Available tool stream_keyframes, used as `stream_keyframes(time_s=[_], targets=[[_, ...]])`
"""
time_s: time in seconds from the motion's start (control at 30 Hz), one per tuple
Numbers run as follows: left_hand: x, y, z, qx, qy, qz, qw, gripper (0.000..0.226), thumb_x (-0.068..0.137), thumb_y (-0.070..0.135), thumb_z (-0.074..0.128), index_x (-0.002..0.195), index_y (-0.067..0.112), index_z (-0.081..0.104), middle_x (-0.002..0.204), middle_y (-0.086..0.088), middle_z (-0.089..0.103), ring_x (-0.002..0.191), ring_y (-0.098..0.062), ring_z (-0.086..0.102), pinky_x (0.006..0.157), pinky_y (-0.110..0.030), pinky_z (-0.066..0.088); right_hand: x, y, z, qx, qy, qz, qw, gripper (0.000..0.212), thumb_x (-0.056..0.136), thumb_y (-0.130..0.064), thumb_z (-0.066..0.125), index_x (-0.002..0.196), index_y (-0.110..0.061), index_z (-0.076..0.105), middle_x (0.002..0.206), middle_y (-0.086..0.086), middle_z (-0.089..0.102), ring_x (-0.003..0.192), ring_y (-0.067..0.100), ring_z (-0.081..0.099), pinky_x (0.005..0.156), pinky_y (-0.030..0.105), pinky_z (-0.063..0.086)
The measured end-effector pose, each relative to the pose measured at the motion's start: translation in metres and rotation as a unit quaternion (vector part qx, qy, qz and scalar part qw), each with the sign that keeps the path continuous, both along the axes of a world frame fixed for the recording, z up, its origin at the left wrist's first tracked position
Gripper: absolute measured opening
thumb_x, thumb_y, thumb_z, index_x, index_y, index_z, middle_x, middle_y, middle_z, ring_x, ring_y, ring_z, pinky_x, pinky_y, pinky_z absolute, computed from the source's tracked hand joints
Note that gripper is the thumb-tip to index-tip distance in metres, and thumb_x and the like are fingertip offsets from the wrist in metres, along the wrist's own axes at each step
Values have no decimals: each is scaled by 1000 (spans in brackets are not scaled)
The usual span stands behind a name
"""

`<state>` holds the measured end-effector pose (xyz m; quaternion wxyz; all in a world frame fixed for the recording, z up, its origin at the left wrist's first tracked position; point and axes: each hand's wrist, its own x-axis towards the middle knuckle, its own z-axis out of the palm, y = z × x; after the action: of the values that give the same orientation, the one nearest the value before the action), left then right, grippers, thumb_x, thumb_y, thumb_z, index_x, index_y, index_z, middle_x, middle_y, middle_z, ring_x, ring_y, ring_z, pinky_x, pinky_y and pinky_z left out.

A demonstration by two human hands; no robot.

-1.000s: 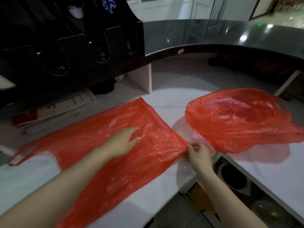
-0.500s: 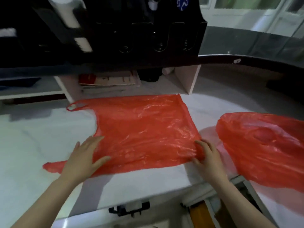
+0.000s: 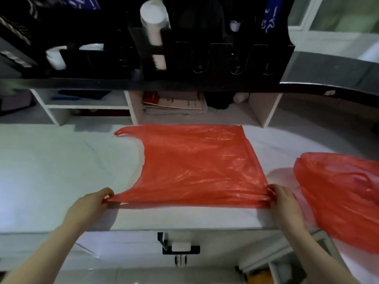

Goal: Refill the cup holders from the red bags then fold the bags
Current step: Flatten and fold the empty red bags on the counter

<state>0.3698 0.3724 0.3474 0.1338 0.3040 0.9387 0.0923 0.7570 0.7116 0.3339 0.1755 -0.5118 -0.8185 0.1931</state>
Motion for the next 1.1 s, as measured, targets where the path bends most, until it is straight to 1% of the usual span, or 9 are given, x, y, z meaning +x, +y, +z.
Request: stream_keyframes(time_s=[0.1, 0.17, 0.33, 0.43, 0.53, 0.67, 0.97, 1.03, 1.1], targets=[[13, -11, 5, 30, 22, -35, 999, 35, 81, 28, 68, 115, 24, 62, 108, -5, 65, 94, -27, 60, 72, -33, 44, -3, -15, 8, 9, -96, 53, 994, 51, 87, -17, 55, 137, -19, 47, 137, 14, 51, 123, 34, 48, 99, 46, 41], [25, -15, 4, 54, 55, -85, 993, 66, 71, 18, 74, 133, 17, 53, 131, -12, 54, 115, -33, 53, 91, -42, 45, -4, -28, 10, 53, -163, 114, 979, 68, 89, -37, 53, 150, -25, 25, 156, 8, 26, 143, 32, 23, 113, 49, 23], [72, 18, 7, 75, 138, -206, 966, 102, 72, 30, 70, 152, 30, 6, 160, -8, 5, 146, -29, 7, 115, -50, 14, -19, -61, 7, 114, -204, 235, 944, 61, 93, -57, 10, 147, -39, -11, 157, -2, -15, 146, 26, -13, 117, 45, -6], [98, 48, -6, 52, 127, -261, 956, 85, 88, 61, 40, 141, 45, -24, 155, 2, -22, 145, -24, -16, 116, -43, -3, -27, -74, -8, 62, -225, 258, 937, 59, 94, -61, 10, 140, -50, -24, 152, -9, -29, 144, 25, -22, 116, 49, -8], [101, 50, -28, 3, 69, -212, 975, 80, 74, 83, 1, 136, 46, -33, 152, 4, -26, 144, -27, -18, 115, -45, -11, -17, -77, -22, 44, -241, 260, 934, 68, 84, -74, 2, 139, -49, -30, 152, -14, -30, 142, 19, -27, 114, 47, -13], [87, 31, -42, -23, 76, -200, 977, 98, 60, 90, -15, 141, 37, -26, 157, 2, -19, 145, -25, -17, 115, -44, -11, 3, -67, -25, 27, -241, 219, 945, 85, 79, -79, -3, 141, -29, -31, 152, -5, -30, 140, 15, -28, 113, 32, -15], [80, 24, -37, -8, 49, -220, 974, 101, 65, 90, -1, 145, 31, -19, 153, 3, -20, 144, -23, -17, 115, -40, -12, 14, -59, -20, -7, -250, 196, 948, 83, 83, -75, 8, 143, -28, -25, 150, -2, -29, 142, 15, -23, 115, 32, -9], [84, 15, -35, -1, 79, -237, 968, 94, 75, 82, 14, 149, 28, -7, 155, 0, -11, 145, -25, -9, 117, -42, -4, 17, -65, -19, 25, -247, 188, 950, 83, 92, -64, 33, 150, -22, -8, 157, 1, -12, 147, 22, -5, 118, 37, 4], [89, 1, -33, 44, 124, -253, 958, 81, 83, 57, 55, 149, 18, 27, 154, -9, 23, 141, -35, 24, 112, -51, 25, 23, -70, -12, 74, -192, 179, 962, 72, 84, -32, 70, 146, -16, 37, 150, 9, 37, 134, 34, 40, 106, 48, 36]])
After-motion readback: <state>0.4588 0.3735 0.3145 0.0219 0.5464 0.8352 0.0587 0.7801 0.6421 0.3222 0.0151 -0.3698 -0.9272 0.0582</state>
